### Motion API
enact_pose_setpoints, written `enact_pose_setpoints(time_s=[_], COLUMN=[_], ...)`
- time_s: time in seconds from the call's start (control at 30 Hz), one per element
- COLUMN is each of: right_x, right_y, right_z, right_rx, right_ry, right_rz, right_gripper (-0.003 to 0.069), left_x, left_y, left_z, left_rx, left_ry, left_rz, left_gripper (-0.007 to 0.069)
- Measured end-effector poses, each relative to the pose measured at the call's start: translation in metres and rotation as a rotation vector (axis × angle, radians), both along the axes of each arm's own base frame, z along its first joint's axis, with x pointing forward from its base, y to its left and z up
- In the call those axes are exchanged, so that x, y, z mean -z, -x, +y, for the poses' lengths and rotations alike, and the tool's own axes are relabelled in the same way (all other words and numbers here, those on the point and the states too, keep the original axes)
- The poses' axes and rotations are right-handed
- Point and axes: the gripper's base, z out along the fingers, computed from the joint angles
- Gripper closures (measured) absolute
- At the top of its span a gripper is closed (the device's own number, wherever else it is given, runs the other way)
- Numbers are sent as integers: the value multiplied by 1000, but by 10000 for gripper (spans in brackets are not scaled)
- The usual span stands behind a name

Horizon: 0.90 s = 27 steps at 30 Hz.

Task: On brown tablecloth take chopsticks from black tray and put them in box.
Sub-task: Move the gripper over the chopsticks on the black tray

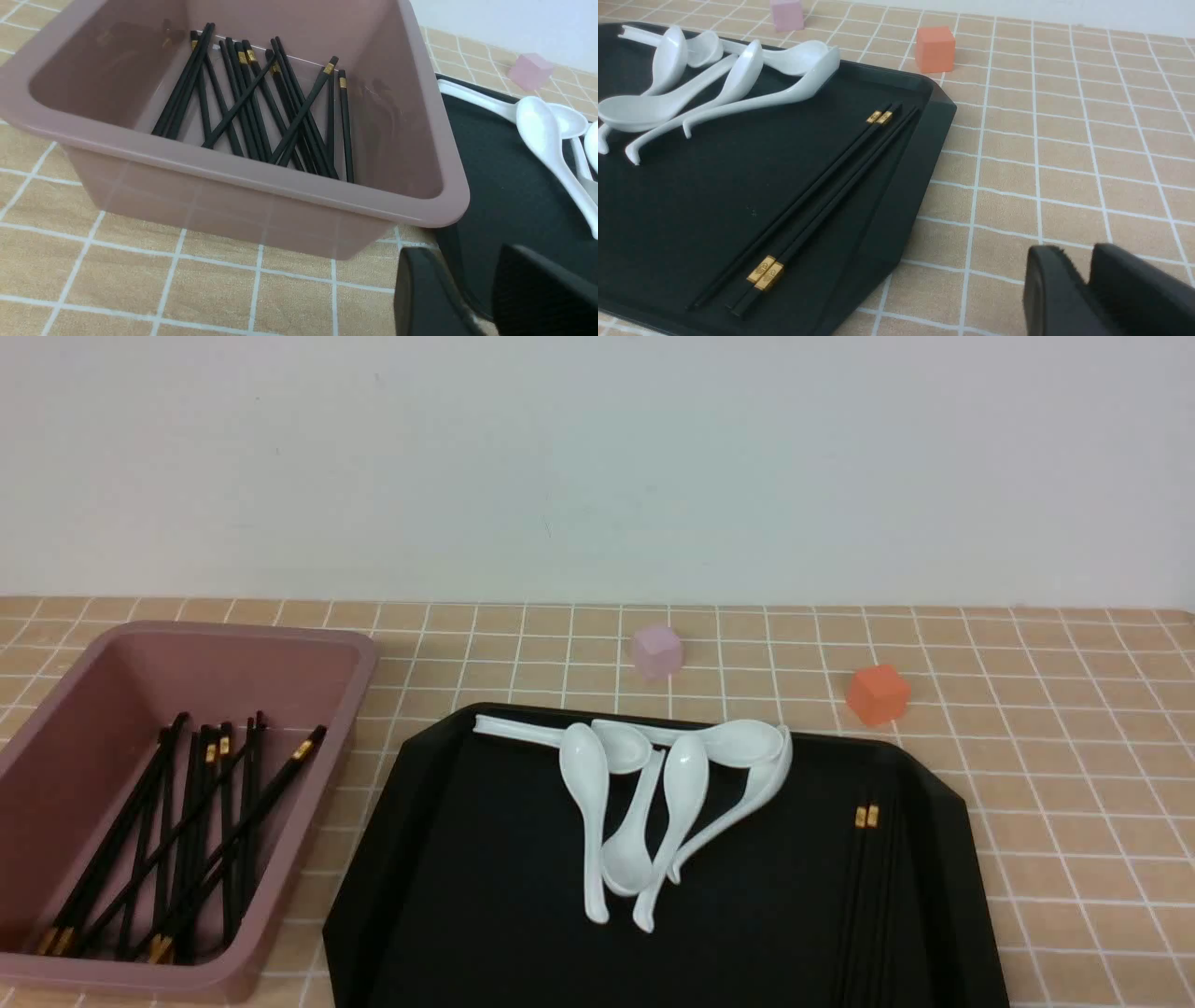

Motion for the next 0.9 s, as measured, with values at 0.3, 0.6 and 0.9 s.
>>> enact_pose_setpoints(time_s=[0.3, 0.6, 0.9], right_x=[0, 0, 0], right_y=[0, 0, 0], right_z=[0, 0, 0], right_rx=[0, 0, 0], right_ry=[-1, -1, -1], right_rz=[0, 0, 0], right_gripper=[505, 492, 479], left_x=[0, 0, 0], left_y=[0, 0, 0], left_z=[0, 0, 0], left_rx=[0, 0, 0], left_ry=[0, 0, 0], left_rz=[0, 0, 0], left_gripper=[386, 386, 385])
